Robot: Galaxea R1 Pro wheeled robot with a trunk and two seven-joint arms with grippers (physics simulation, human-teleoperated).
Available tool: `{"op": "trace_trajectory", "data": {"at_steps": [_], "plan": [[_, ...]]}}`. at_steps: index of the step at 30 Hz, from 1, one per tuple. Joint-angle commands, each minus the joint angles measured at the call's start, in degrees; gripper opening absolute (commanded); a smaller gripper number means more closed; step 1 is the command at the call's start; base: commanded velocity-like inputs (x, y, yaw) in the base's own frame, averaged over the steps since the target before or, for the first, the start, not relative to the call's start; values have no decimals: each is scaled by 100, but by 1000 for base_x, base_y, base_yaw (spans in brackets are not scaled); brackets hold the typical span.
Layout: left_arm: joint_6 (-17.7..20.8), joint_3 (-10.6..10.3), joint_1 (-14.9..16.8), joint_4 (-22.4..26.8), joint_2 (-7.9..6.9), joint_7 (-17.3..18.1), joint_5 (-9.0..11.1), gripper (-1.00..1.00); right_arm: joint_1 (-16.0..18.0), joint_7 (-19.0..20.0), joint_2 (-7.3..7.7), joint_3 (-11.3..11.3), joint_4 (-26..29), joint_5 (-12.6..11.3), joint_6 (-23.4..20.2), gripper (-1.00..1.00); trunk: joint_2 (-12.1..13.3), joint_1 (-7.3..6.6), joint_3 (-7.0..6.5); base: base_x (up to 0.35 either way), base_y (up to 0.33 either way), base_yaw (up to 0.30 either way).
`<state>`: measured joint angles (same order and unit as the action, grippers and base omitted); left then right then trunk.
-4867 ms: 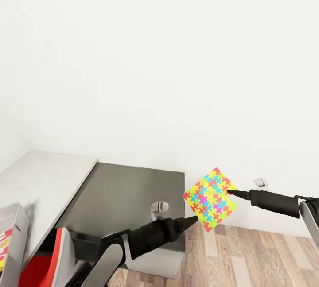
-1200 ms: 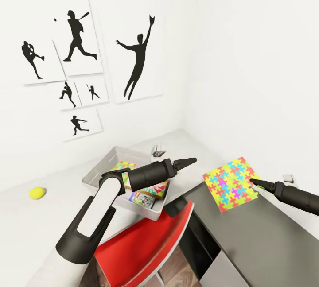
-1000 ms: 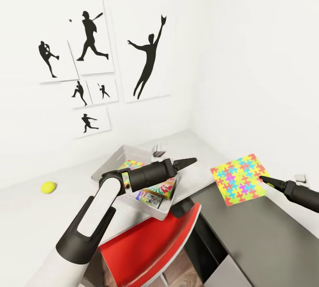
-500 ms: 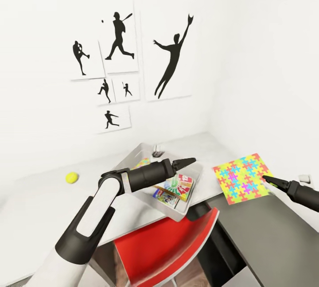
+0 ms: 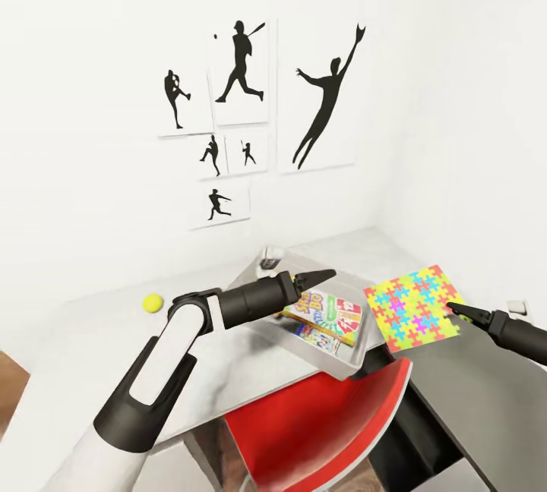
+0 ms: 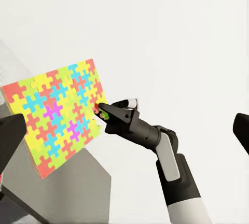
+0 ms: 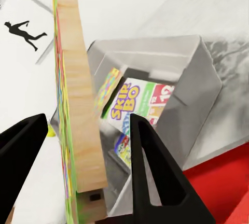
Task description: Put all the toys in the child's room - the three board games (two on the bed and one on the table), the two jigsaw puzzles on the table, and the tennis ball on the table - inside the toy box on the table in the child's room.
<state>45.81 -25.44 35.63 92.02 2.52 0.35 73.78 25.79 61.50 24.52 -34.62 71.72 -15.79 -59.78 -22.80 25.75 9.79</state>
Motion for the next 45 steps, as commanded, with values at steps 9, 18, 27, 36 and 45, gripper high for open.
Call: {"op": "trace_trajectory", "data": {"at_steps": [9,18,27,36,45], "plan": [[12,-5,3,0,-4,-2,117,100,14,21,0,-17,-19,1,-22,-100,-12,3,12,0,206,1],[7,2,-2,0,-9,-7,127,100,8,20,-3,-15,10,1,-22,-100,-12,3,12,0,19,0],[7,10,0,0,-18,-6,128,100,-9,27,-20,-18,17,-3,-22,-100,-12,3,12,0,2,0],[7,12,0,0,-22,-1,128,100,-23,30,-19,-18,40,-13,-22,-100,-12,3,12,0,105,0],[-4,8,-3,0,-24,-2,128,100,-61,36,-29,-25,184,-20,-22,-100,-12,3,12,60,264,-107]]}}
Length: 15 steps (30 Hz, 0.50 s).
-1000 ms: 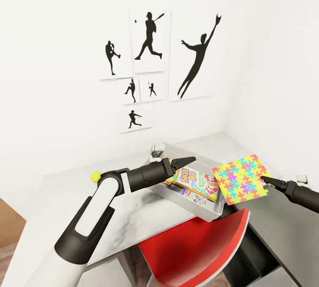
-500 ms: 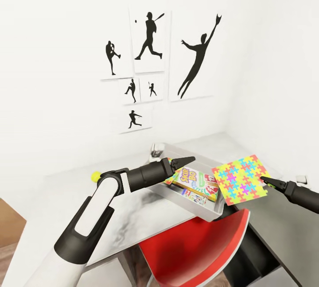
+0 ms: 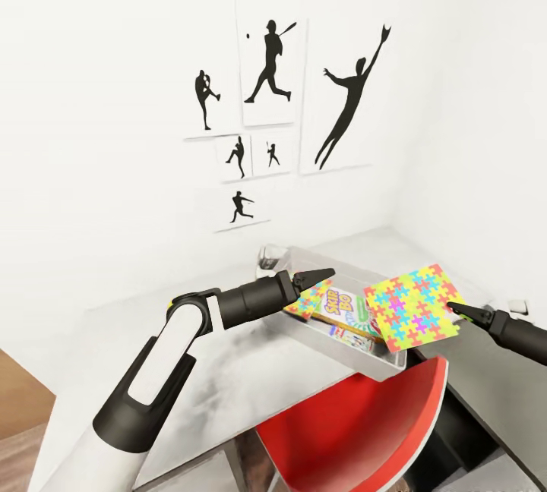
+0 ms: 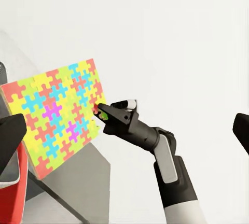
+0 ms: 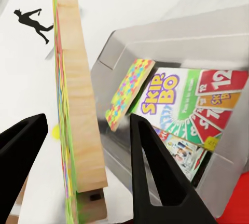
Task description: Put all the toys in the child's room - the three board games (two on the bed and one on the table), the two jigsaw puzzles on the table, and the tennis ball on the table - inside the toy box on the table in the child's room.
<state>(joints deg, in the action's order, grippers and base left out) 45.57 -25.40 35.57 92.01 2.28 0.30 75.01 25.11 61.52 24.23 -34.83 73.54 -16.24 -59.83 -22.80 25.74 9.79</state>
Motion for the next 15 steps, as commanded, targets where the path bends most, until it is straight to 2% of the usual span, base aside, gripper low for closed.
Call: {"op": "trace_trajectory", "data": {"at_steps": [1,5,11,15], "plan": [[17,4,4,2,0,2,5,100,5,35,-2,-5,14,25,-17,-100,-11,4,12,110,269,-231],[10,2,3,2,0,0,5,100,-1,41,-4,-6,43,25,-17,-100,-11,4,12,73,173,-254],[5,1,3,2,0,-3,5,100,-11,78,4,-6,60,19,-17,-100,-11,4,12,13,31,-254],[5,0,3,2,0,-4,5,100,-13,89,3,-6,62,17,-17,-100,-11,4,12,5,12,-128]]}}
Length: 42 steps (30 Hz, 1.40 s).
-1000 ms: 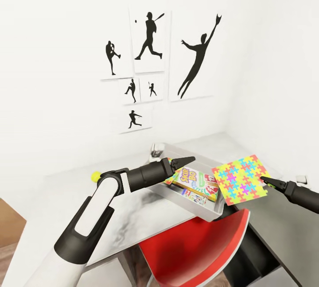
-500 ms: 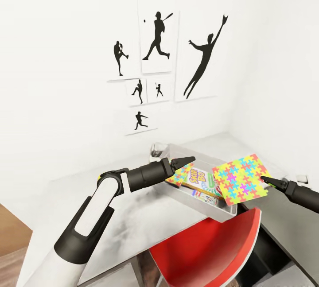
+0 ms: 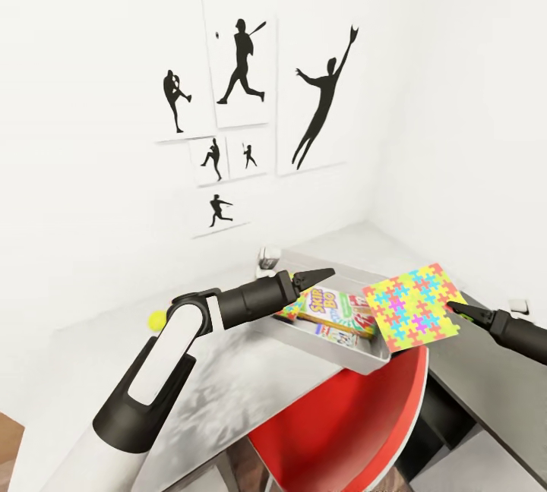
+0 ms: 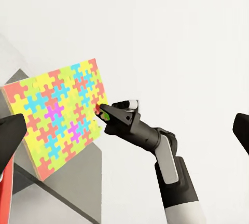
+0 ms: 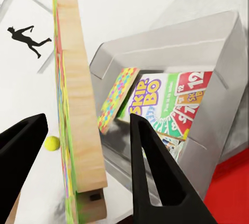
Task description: Put all the toys in the child's room - the three board games (two on the bed and one on the table), the two jigsaw puzzles on the table, and the tennis ball on the table - inside the toy box on the table in the child's room.
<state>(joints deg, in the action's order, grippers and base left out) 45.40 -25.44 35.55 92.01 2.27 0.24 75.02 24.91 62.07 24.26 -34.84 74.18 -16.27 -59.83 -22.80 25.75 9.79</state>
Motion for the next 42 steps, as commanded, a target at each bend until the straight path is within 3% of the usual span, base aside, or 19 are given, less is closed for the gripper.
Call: {"op": "trace_trajectory", "data": {"at_steps": [1,42], "plan": [[21,4,5,1,2,4,4,100,7,36,0,-5,-1,20,-17,-100,-12,4,12,3,7,-71],[-14,2,-4,1,-12,-11,-13,100,1,29,-84,12,151,18,-17,-100,-12,4,12,31,49,-40]]}}
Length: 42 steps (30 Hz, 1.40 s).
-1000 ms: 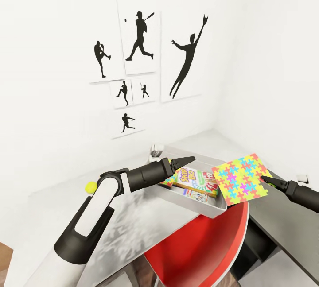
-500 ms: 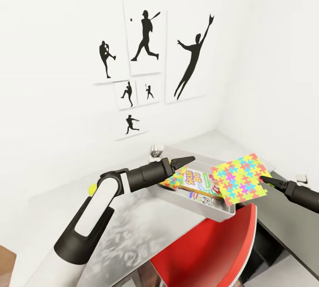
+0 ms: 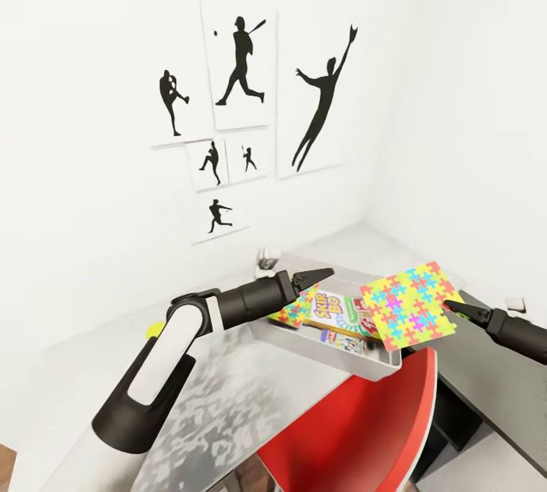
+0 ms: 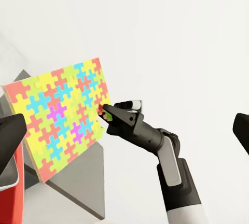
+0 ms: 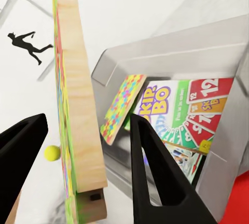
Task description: Put all the toys in the child's room - the three board games (two on the bed and one on the table), the two jigsaw puzzles on the table, and the tennis ball on the table - inside the toy box on the table in the child's room.
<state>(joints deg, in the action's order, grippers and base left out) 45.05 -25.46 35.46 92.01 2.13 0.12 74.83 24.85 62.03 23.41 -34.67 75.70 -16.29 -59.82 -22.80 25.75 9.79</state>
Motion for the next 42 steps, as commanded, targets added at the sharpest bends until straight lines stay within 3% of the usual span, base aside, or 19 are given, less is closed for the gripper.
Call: {"op": "trace_trajectory", "data": {"at_steps": [1,5,8,11,12,18,22,29,42], "plan": [[22,6,5,1,-2,6,5,100,8,26,0,-5,-3,19,-18,-100,-12,3,12,4,6,-25],[28,134,-2,1,-118,20,5,100,23,-3,-2,-9,-32,27,-18,-100,-12,3,12,2,3,-15],[34,390,-62,4,-281,49,9,100,66,-34,-23,-1,-57,36,-18,-100,-12,3,12,1,2,-7],[35,734,-233,2,-444,152,11,100,187,-208,-175,25,-73,43,-18,-100,-12,3,12,1,1,-3],[35,734,-233,2,-444,152,11,100,187,-208,-175,25,-73,43,-18,-100,-12,3,12,0,1,-3],[78,1516,-590,3,-832,650,13,100,582,-812,-692,58,-80,54,-18,-100,-12,3,12,0,0,-1],[96,1803,-750,2,-1123,1097,13,100,696,-1012,-874,73,-86,61,-18,-100,-12,3,12,0,0,0],[107,1970,-844,3,-1346,1429,15,100,759,-1101,-1044,83,-96,61,-18,-100,-12,3,12,0,0,0],[143,2020,-863,3,-1404,1632,30,100,744,-1135,-1103,127,-5,68,-18,-100,-12,3,12,0,0,0]]}}
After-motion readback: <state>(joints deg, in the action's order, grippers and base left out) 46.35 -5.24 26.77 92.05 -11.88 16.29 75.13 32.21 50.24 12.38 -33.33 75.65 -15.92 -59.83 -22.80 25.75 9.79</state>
